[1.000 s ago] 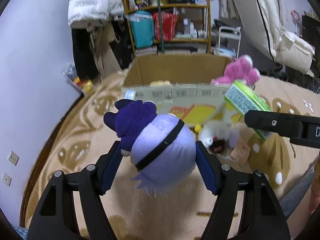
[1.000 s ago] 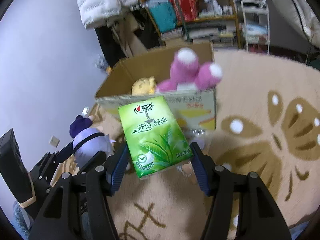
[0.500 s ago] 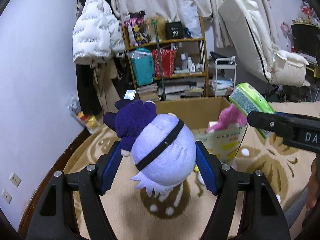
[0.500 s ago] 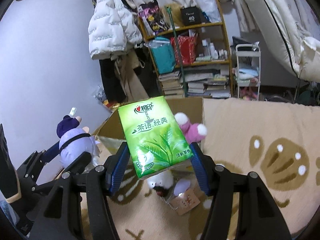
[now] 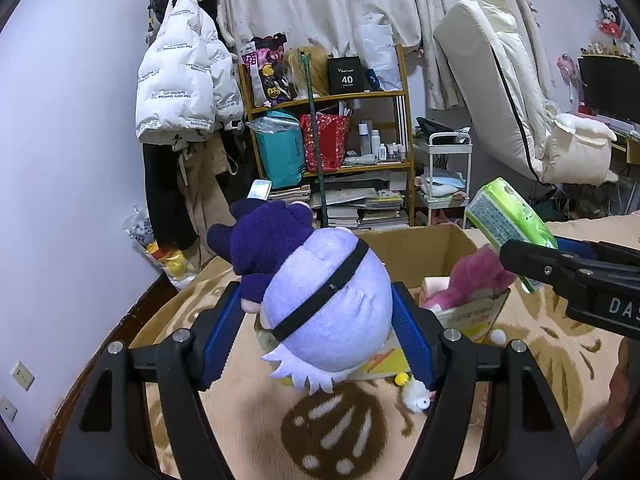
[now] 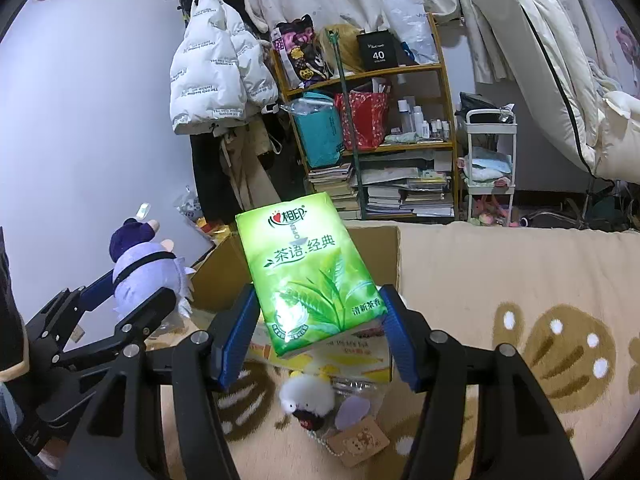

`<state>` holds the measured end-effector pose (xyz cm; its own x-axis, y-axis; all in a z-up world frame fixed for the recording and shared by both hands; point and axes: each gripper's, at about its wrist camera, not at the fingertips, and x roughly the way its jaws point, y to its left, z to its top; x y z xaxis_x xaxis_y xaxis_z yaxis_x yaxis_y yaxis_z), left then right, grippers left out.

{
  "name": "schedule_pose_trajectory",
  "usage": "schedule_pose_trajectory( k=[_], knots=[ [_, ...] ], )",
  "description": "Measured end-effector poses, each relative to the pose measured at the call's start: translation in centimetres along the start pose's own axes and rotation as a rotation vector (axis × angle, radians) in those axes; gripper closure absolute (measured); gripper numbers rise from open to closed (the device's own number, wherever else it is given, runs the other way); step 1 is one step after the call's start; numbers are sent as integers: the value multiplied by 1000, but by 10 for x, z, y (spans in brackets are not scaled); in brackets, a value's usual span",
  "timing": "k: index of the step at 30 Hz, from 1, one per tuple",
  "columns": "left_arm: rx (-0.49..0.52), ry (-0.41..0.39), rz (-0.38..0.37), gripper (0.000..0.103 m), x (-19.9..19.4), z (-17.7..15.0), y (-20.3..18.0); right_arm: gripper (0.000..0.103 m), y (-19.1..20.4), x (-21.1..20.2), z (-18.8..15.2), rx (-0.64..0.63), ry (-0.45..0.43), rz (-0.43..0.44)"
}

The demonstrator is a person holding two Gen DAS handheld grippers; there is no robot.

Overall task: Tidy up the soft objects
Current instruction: 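Lift the purple plush with the left tool while the right tool lifts the tissue pack over the box, then open both tools to drop the tissue pack and purple plush into the box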

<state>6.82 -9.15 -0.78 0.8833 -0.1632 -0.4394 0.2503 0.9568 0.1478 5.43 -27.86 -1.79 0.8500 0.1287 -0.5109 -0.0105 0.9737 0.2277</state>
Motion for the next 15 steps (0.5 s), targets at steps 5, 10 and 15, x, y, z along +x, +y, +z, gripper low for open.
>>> schedule_pose_trajectory(
  k=[5, 10, 15],
  knots=[
    [4, 5, -7, 31, 16, 4, 1, 39, 0, 10, 7, -24, -16, -23],
    [-15, 21, -2, 31, 33, 5, 4, 39, 0, 21, 13, -44, -32, -49],
    [-36, 46, -3, 31, 49, 5, 9, 39, -1, 36, 17, -64, -26, -72]
  ],
)
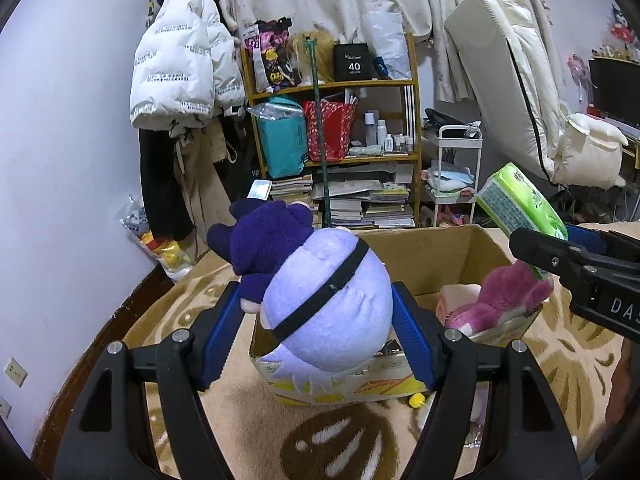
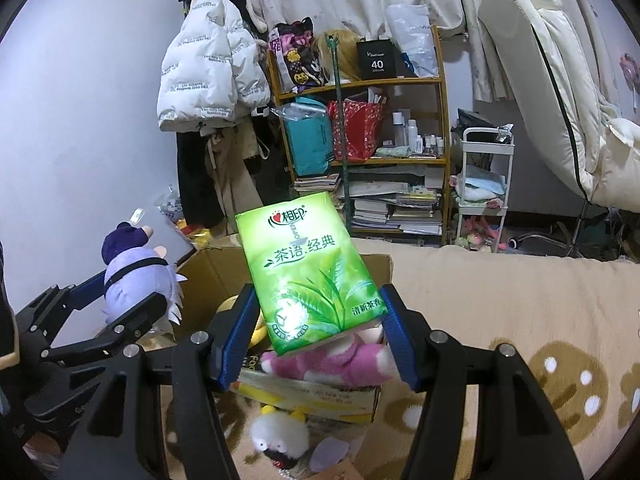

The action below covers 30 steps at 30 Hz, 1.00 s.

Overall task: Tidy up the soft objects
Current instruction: 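Open both tools to drop the tissue pack and purple plush into the box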

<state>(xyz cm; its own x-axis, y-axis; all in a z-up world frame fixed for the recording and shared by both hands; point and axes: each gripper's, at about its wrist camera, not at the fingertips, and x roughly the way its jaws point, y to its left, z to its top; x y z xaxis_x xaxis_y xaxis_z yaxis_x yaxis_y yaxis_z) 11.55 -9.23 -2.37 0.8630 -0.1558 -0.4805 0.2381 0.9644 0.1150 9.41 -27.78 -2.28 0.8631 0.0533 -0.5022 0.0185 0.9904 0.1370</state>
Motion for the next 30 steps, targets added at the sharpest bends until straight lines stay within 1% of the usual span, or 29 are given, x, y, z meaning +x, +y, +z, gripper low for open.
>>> schedule_pose_trajectory(
  k=[5, 8, 10, 12, 17, 22, 27, 30],
  knots=[
    [-18, 28, -22, 31, 14, -4, 1, 39, -8, 11, 0, 55, -8, 3],
    [-12, 37, -25, 30, 19, -6, -2, 39, -10, 15, 0, 52, 0, 7],
    [-17, 49, -29, 26, 22, -8, -2, 39, -10, 16, 0, 49, 4, 10],
    [-28, 57, -38, 25, 24, -9, -2, 39, -12, 17, 0, 54, 8, 17],
    [-16, 51, -47, 22, 24, -9, -3, 39, -8, 11, 1, 23, 7, 5],
    [-11, 48, -47, 20, 22, -10, -4, 39, -11, 5, 2, 55, 12, 19],
    [-33, 42, -85, 19, 19, -10, -2, 37, -15, -3, 1, 69, 18, 16],
    [-22, 38, -107, 19, 16, -11, -5, 37, -16, -5, 1, 73, 19, 16]
  ],
)
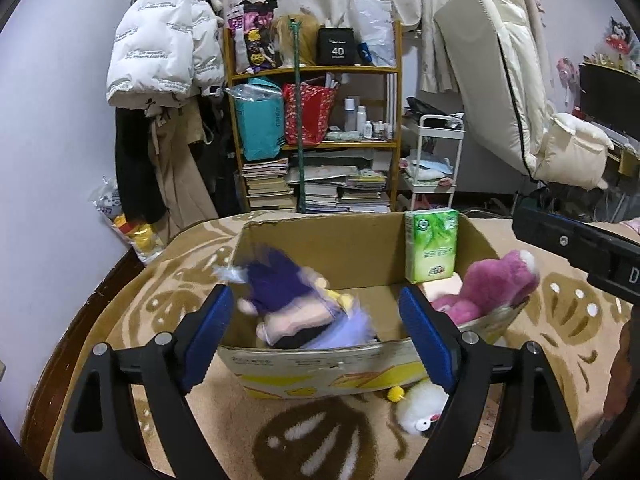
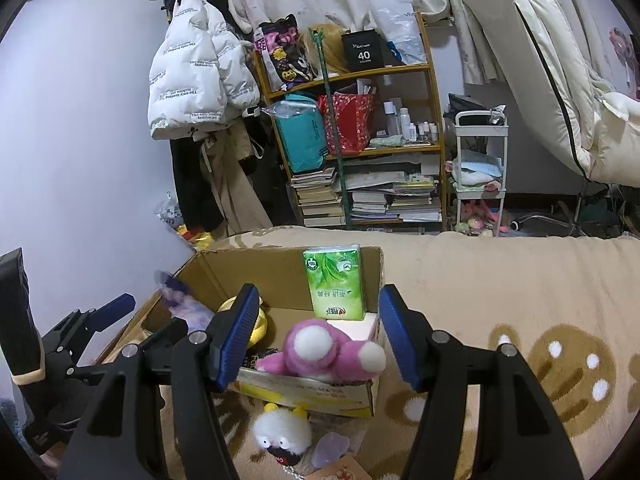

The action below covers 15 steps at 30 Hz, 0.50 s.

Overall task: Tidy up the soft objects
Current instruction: 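Open both tools to drop the tissue pack and purple plush into the box, then move both tools down toward the white fluffy keychain and clear bag beside the box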

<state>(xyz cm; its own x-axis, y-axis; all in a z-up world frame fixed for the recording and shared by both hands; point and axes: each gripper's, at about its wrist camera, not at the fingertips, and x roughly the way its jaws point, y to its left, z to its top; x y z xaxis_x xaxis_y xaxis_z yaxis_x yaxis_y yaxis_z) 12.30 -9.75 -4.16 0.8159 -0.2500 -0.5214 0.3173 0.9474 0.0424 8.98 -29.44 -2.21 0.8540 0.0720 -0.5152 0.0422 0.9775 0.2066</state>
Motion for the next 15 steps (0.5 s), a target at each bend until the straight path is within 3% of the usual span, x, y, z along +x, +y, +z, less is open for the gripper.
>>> schedule_pose_trajectory(
  k=[5, 7, 11, 15],
  knots=[
    [40, -3, 10, 16, -5, 0, -8, 36, -1, -2, -2, -2, 11, 0],
    [44, -6, 14, 9, -8, -2, -10, 29, -3, -3, -6, 9, 23, 9],
    [54, -5, 29, 8, -16, -2, -13, 22, -2, -9, -13, 6, 37, 8],
    [44, -6, 48, 2, -26, -6, -12, 6, -1, -21, -19, 4, 40, 3]
  ],
)
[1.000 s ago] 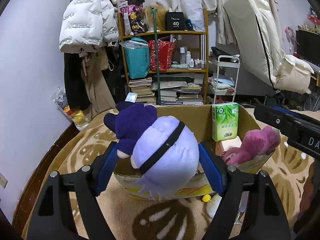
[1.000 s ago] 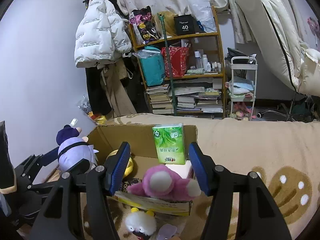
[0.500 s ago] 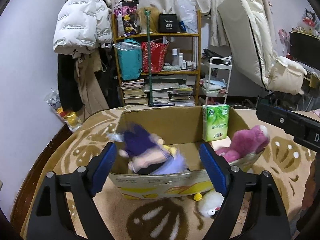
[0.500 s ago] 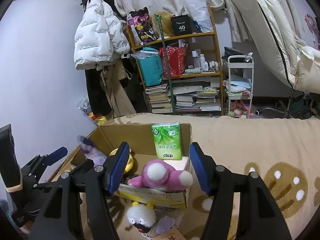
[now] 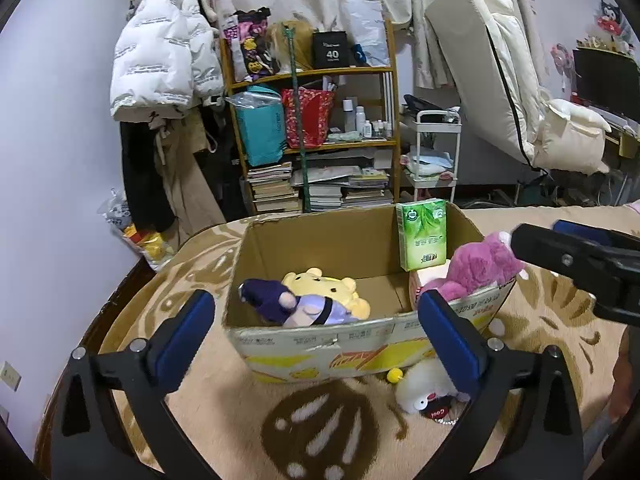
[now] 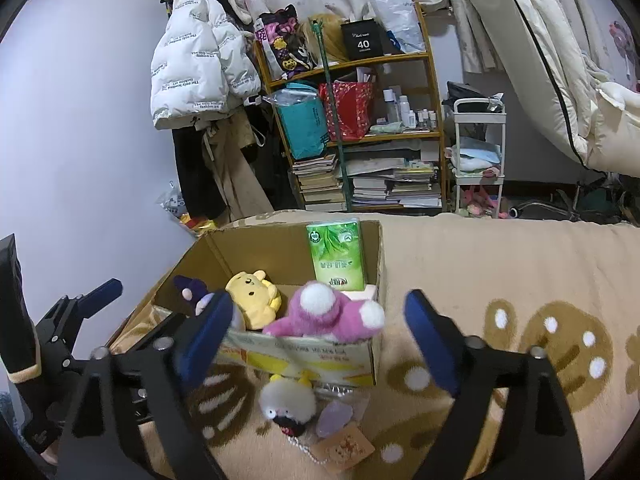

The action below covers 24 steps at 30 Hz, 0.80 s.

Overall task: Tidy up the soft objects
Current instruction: 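Move both tools down toward the white fluffy keychain and clear bag beside the box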

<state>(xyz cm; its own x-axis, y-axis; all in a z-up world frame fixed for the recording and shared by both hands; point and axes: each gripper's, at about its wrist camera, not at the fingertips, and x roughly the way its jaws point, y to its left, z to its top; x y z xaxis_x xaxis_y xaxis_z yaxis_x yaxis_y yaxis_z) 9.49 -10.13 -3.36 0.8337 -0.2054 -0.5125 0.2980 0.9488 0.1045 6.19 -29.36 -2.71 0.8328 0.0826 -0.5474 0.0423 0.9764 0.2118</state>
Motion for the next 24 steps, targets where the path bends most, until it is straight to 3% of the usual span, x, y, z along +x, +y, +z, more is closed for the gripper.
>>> schedule_pose_trajectory(
  k=[2, 14, 24],
  knots=[
    [-2, 12, 6, 2, -4, -2, 0, 0, 0, -6, -3, -10, 3, -14],
    [-15, 94, -2, 2, -33, -16, 0, 0, -1, -16, -13, -29, 82, -46],
    [-9, 149, -18, 2, -36, -31, -9, 0, -11, -11, -20, 14, 173, -68]
  ],
)
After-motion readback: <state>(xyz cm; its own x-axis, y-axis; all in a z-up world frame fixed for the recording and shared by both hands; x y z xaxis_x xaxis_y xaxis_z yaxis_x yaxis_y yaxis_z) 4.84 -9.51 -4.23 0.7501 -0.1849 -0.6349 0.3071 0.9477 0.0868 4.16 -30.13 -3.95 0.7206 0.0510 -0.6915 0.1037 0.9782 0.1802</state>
